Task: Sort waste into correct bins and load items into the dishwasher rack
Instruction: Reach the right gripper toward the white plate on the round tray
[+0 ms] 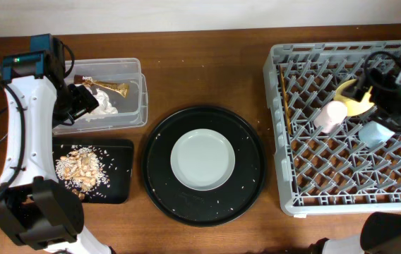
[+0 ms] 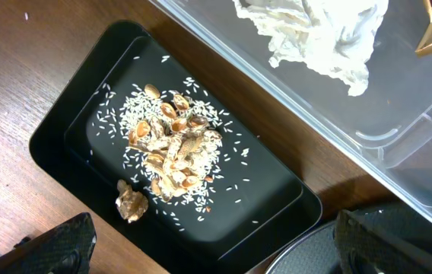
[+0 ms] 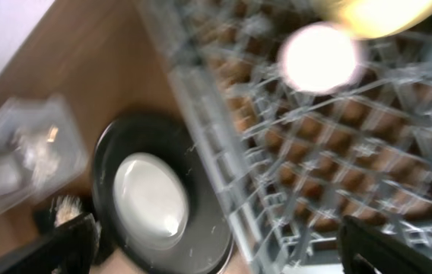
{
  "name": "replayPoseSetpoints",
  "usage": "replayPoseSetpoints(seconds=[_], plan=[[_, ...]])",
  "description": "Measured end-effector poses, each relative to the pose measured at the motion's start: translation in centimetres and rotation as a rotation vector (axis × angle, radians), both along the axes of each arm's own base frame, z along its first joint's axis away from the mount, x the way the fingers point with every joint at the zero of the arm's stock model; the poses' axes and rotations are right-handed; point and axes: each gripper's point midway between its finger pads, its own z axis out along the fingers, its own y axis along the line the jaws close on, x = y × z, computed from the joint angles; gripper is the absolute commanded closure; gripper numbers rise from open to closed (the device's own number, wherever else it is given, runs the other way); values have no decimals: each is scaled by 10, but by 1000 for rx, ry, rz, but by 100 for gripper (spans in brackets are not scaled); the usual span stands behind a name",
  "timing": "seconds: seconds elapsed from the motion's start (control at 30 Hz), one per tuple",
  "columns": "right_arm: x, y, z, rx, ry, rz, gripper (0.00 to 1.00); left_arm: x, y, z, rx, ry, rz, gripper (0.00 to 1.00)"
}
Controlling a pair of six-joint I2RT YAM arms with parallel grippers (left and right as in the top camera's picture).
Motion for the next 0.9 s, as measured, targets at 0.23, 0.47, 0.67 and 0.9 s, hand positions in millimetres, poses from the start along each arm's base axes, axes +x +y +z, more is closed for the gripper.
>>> replayPoseSetpoints(seconds=[0.23, 0.47, 0.67, 0.9], plan=[[-15, 158, -26, -181, 61, 537, 13, 0, 0, 0, 0, 0, 0, 1], [-4, 249, -66, -327, 3, 730, 44, 0, 0, 0, 0, 0, 0, 1], [-6, 253, -189, -377, 290, 733, 59, 0, 0, 0, 0, 0, 0, 1], [-1, 245, -246, -442, 391, 734, 59, 0, 0, 0, 0, 0, 0, 1]])
